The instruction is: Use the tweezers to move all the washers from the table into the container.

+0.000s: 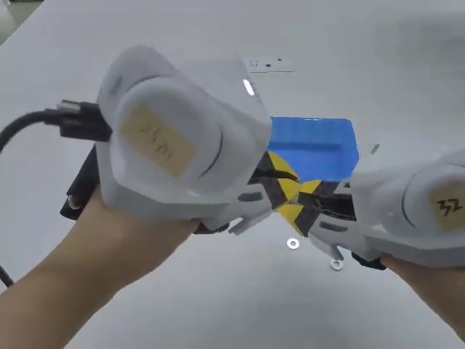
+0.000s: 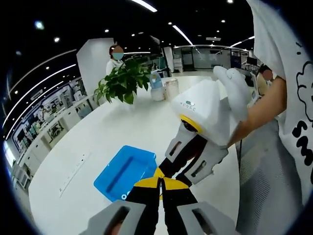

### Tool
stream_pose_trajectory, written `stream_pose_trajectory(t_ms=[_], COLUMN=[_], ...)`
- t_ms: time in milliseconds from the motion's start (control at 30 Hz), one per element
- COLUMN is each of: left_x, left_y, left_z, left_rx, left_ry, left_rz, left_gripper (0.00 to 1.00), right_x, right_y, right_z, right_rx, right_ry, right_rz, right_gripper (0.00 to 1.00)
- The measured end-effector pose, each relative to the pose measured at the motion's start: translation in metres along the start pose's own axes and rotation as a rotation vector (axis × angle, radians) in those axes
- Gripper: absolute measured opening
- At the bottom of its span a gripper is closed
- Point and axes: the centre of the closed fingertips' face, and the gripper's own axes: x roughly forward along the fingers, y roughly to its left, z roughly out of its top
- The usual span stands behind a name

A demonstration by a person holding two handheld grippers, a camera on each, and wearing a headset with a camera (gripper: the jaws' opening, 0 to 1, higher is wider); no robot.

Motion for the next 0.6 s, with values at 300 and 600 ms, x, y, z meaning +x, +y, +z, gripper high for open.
stream_pose_trajectory(t_ms=[300,600], left_x=[0.01,0.014], left_y=[-0.007,-0.008], left_z=[-0.013,-0.015], left_rx=[-0.033,-0.063], left_ry=[0.015,0.009], left_rz=[-0.032,-0.042], left_gripper=[0.0,0.0], right_x=[0.005,0.004], right_y=[0.007,0.006], right_z=[-0.018,-0.024], right_rx=[0.005,0.01], right_ry=[0.057,0.073], right_rz=[0.035,0.03], right_gripper=[0.06,0.06])
